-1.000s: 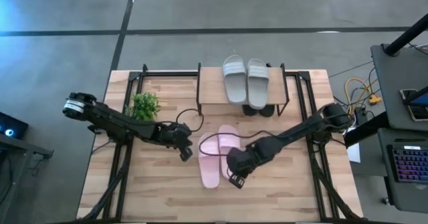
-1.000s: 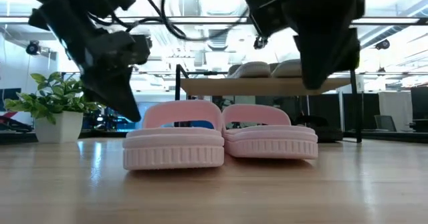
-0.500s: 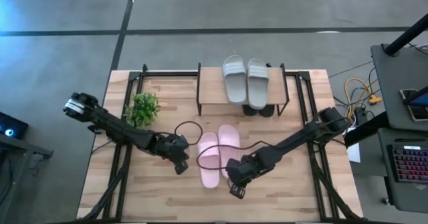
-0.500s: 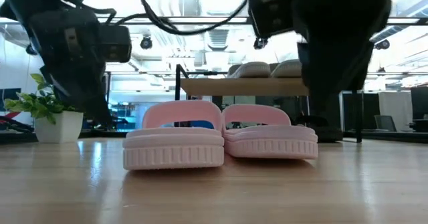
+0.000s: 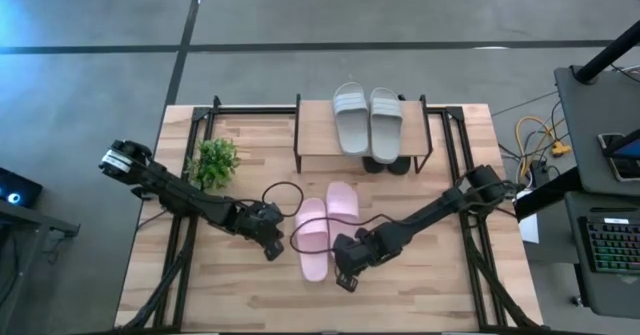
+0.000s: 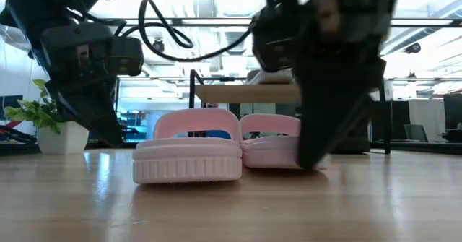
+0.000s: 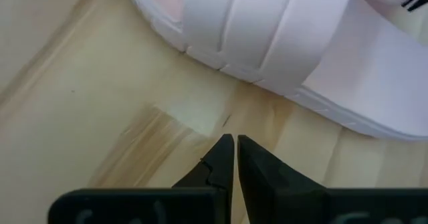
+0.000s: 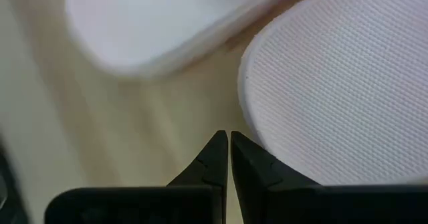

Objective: Pick and place slides into the shelf
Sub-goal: Move the right pink slipper under the shelf

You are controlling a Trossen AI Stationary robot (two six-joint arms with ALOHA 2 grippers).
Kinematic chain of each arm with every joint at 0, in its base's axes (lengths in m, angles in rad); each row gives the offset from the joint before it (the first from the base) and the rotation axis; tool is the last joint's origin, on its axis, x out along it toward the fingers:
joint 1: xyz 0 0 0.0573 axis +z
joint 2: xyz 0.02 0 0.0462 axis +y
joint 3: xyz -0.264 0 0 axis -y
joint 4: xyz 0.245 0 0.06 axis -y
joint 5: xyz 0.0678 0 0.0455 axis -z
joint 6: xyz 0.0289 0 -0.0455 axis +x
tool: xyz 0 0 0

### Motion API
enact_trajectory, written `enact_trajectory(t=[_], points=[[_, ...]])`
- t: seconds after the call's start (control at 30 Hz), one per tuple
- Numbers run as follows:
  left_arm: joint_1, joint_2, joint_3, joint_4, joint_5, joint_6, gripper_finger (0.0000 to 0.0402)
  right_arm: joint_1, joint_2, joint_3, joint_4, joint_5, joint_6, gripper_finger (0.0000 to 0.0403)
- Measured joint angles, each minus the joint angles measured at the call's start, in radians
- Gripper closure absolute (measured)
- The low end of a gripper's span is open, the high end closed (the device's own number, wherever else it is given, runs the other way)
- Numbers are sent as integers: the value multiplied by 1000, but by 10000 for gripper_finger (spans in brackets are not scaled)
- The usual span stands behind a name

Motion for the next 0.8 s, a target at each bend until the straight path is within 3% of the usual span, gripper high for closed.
enact_trajectory(t=[0.2, 0.43, 0.53, 0.63, 0.8], points=[[1, 0, 0, -4, -15, 0, 395, -72, 0, 0, -20, 84, -6, 390], [1, 0, 0, -3, -16, 0, 395, -175, 0, -1, -201, 245, -15, 390], [2, 0, 0, -3, -26, 1, 395, -215, 0, -2, -202, 318, -57, 390], [3, 0, 0, -3, -40, 1, 395, -253, -2, -2, -146, 310, -104, 390], [3, 0, 0, -4, -41, 1, 395, -259, -2, 22, -134, 194, -166, 390]])
